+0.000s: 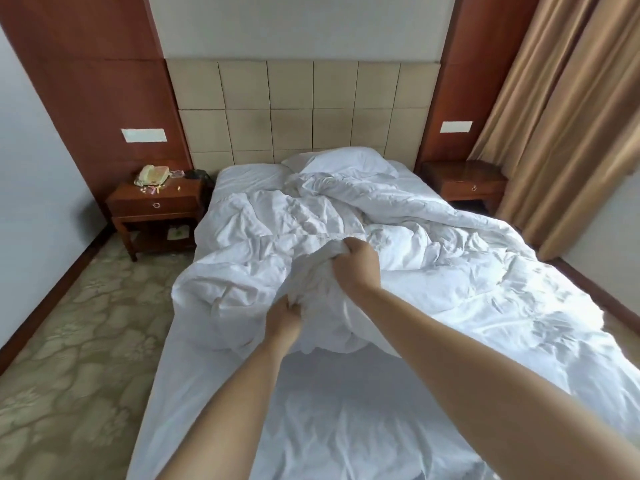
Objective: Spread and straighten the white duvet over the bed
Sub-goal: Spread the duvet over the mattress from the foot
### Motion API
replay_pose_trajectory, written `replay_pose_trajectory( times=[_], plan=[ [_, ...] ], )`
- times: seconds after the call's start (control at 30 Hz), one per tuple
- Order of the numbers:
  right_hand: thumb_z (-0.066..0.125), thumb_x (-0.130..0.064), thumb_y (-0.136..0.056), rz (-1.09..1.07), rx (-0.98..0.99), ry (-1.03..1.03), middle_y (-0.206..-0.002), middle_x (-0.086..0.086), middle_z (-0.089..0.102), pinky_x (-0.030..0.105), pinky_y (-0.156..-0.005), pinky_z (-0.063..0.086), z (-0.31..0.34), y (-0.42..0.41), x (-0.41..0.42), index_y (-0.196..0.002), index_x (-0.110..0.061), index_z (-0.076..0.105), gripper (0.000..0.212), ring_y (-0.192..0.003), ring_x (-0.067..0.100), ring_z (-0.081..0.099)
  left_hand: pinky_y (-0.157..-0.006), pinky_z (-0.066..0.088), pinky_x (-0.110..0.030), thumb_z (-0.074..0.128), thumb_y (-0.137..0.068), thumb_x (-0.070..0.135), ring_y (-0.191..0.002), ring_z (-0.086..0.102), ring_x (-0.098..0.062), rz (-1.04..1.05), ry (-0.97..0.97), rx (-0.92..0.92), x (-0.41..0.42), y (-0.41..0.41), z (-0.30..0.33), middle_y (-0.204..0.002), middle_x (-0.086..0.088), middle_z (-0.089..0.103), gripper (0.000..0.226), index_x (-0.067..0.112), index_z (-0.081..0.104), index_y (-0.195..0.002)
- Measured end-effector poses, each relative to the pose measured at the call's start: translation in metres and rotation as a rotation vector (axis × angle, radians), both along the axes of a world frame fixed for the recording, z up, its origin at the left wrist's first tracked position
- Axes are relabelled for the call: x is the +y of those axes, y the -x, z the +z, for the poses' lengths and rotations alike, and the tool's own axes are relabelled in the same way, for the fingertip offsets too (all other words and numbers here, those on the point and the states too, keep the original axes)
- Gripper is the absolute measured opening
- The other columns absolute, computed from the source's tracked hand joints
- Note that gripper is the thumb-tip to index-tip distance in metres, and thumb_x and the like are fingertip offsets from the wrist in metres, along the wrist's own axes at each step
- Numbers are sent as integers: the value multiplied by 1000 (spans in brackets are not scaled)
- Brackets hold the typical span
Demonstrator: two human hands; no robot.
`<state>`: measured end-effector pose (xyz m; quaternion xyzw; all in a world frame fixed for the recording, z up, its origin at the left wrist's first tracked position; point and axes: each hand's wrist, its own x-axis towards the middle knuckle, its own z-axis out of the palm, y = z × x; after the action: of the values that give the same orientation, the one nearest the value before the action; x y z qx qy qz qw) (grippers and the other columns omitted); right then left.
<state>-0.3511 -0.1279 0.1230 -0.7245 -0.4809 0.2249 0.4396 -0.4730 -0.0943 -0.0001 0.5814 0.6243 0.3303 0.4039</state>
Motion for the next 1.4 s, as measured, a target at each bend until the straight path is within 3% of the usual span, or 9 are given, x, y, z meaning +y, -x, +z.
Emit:
replay_pose_trajectory(
  times=[0.13, 0.3, 0.43, 0.53, 0.67, 0.93, 1.03, 1.2, 1.4],
  plan=[
    [42, 0, -74, -47, -78, 81, -82, 5, 58, 30, -71, 40, -13, -23, 10, -80, -11, 54, 17, -84, 28, 54, -69, 40, -36, 33, -88, -1, -92, 57, -37, 149, 37, -224, 4, -3, 27, -106, -26, 62, 31, -8, 61, -98],
    [44, -13, -84, 10, -205, 223, -95, 5, 61, 33, -79, 42, -25, -25, 18, -90, -15, 50, 9, -96, 30, 57, -69, 43, -47, 35, -78, 4, -89, 53, -47, 233, -271, 2, 24, 29, 112, -92, -36, 58, 26, -16, 50, -73],
    [45, -15, -89, 48, -314, 176, -115, 7, 59, 36, -92, 35, -13, 3, 28, -107, -16, 50, 19, -114, 31, 51, -48, 15, -32, 26, -61, 15, -58, 33, -25, 75, -621, 238, 49, 44, 190, -50, -4, 30, 11, 14, 24, -50],
    [52, -15, -78, 2, -378, -38, -128, 4, 49, 38, -97, 31, -7, 11, 27, -124, -20, 44, 47, -122, 28, 41, -57, 37, -33, 28, -69, 17, -71, 46, -28, -10, -545, 274, 54, 43, 193, -64, -10, 51, 19, 14, 39, -54],
    [61, -42, -73, 366, -553, -205, -150, 6, 24, 39, -114, 13, -21, 38, 22, -151, -24, 13, 93, -139, 24, 18, -53, 25, -31, 36, -75, 9, -62, 36, -22, -133, -334, 257, 51, 49, 158, -56, -2, 35, 26, 14, 28, -51],
    [52, -28, -85, 428, -975, 81, -110, -3, 62, 43, -111, 14, -41, 39, 22, -115, -24, 55, 30, -112, 22, 54, -59, 31, -28, 40, -86, 10, -67, 42, -19, -289, -202, 176, 23, 63, 73, -63, 1, 45, 22, 10, 43, -65],
    [52, -21, -83, 343, -833, 39, -107, -4, 65, 38, -106, 22, -40, 34, 19, -112, -26, 59, 30, -109, 20, 56, -64, 35, -29, 34, -79, 30, -73, 46, -16, -251, -212, 64, 13, 50, 63, -70, 8, 50, 14, 23, 46, -78],
    [55, -15, -71, 170, -636, -77, -89, 1, 71, 31, -82, 35, -18, 8, 17, -97, -20, 66, 28, -88, 27, 61, -70, 42, -29, 56, -75, 55, -86, 56, -11, -145, -404, 91, -4, 22, 37, -97, 13, 58, 58, 22, 45, -121],
    [49, -17, -64, 109, -470, -169, -84, 4, 71, 31, -82, 36, -3, -20, 17, -95, -20, 67, 37, -84, 32, 60, -72, 54, -38, 65, -78, 29, -83, 63, -23, 68, -35, 1, -4, -26, 12, -87, 5, 63, 37, 27, 43, -108]
  ],
)
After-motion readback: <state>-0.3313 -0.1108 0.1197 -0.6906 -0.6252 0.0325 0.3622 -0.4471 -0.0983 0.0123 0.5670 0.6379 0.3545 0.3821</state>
